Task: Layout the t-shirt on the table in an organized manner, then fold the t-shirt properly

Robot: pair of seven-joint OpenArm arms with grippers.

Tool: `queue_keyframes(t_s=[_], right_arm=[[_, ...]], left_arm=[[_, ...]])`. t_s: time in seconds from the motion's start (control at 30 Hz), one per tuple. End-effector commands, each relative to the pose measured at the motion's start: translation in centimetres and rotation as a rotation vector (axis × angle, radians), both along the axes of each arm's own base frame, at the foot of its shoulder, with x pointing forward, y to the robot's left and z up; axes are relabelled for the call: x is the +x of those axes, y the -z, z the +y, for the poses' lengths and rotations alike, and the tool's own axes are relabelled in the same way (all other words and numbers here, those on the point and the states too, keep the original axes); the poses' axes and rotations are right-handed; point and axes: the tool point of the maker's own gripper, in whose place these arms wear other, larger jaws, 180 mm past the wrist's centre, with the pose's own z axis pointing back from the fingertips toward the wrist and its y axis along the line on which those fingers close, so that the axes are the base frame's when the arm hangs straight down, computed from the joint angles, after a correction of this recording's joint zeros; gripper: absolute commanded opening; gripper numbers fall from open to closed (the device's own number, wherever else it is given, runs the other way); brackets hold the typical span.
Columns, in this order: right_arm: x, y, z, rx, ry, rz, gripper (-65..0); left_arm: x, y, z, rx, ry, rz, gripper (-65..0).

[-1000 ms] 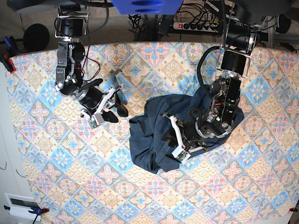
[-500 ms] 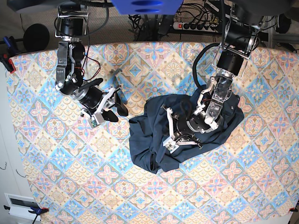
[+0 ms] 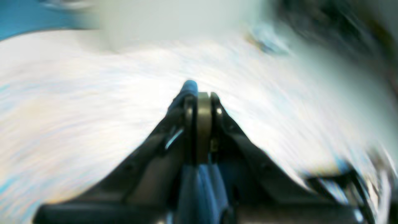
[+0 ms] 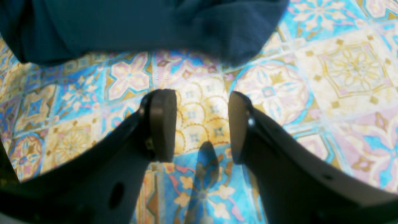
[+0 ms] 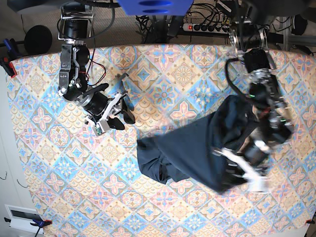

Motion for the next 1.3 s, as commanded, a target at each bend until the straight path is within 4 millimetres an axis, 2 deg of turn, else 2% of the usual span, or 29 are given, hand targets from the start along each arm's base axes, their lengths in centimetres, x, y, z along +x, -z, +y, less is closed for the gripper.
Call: queue_keyframes(t_s=[0.0, 0.07, 0.13, 0.2, 0.27, 0.33, 0.4, 0.47, 0.5, 0.6, 0.67, 0.73, 0.87, 0.97, 1.0, 1.1, 1.27], right_arm=[[0.9, -1.8, 0.1, 0.031, 0.003, -0.057, -38.4], [0.9, -1.8, 0.2, 0.031, -0.002, -0.058, -38.4], [0.9, -1.8, 0.3, 0.031, -0.003, -0.058, -38.4], [0.8, -1.8, 0.4, 0.031, -0.007, -0.056, -38.4], [0.6, -1.7, 1.1, 0.033, -0.028, -0.052, -38.3], [0.1, -1.5, 2.3, 0.032, -0.064, -0.046, -38.3], [-0.3, -1.3, 3.4, 0.032, -0.099, -0.04, -38.3], [-0.7, -1.2, 4.3, 0.033, -0.126, -0.037, -38.3], [-0.8, -1.1, 4.5, 0.033, -0.134, -0.035, -38.3], [-0.9, -1.0, 4.8, 0.034, -0.142, -0.029, -38.3], [-0.9, -1.0, 4.8, 0.034, -0.142, -0.029, -38.3], [-0.9, -1.0, 4.8, 0.034, -0.142, -0.029, -38.3], [-0.9, -0.9, 4.8, 0.032, -0.142, -0.028, -38.3], [-0.9, -0.9, 4.8, 0.032, -0.142, -0.028, -38.3], [-0.9, -0.9, 4.8, 0.032, -0.142, -0.028, -38.3], [-0.9, -0.9, 4.8, 0.033, -0.141, -0.028, -38.3], [-0.9, -0.9, 4.7, 0.032, -0.141, -0.028, -38.3]], left_arm=[[0.0, -1.3, 3.0, -0.036, -0.067, -0.038, -65.0], [-0.6, 0.1, 9.9, -0.072, -0.218, 0.014, -65.0], [-1.5, 2.5, 17.1, -0.146, -0.364, 0.08, -65.0], [-3.0, 5.4, 23.1, -0.229, -0.489, 0.145, -65.0], [-4.5, 8.2, 27.5, -0.314, -0.586, 0.206, -65.0], [-6.0, 10.7, 30.9, -0.393, -0.674, 0.246, -65.0], [-7.4, 12.5, 33.3, -0.465, -0.753, 0.253, -65.0], [-8.5, 13.2, 34.9, -0.498, -0.806, 0.244, -65.0], [-9.0, 13.6, 35.0, -0.492, -0.813, 0.254, -65.0], [-9.4, 12.5, 35.3, -0.442, -0.814, 0.237, -65.0], [-9.3, 11.6, 35.5, -0.423, -0.815, 0.215, -61.6], [-9.4, 10.9, 36.0, -0.427, -0.845, 0.205, -53.7], [-9.6, 8.2, 37.1, -0.401, -0.908, 0.151, -32.7], [-9.8, 6.0, 36.6, -0.327, -0.893, 0.11, -22.9], [-9.6, 5.8, 35.9, -0.291, -0.87, 0.116, -21.3], [-7.9, 5.9, 30.4, -0.163, -0.724, 0.169, -19.9], [-6.2, 7.5, 18.2, 0.0, -0.443, 0.218, -19.9]])
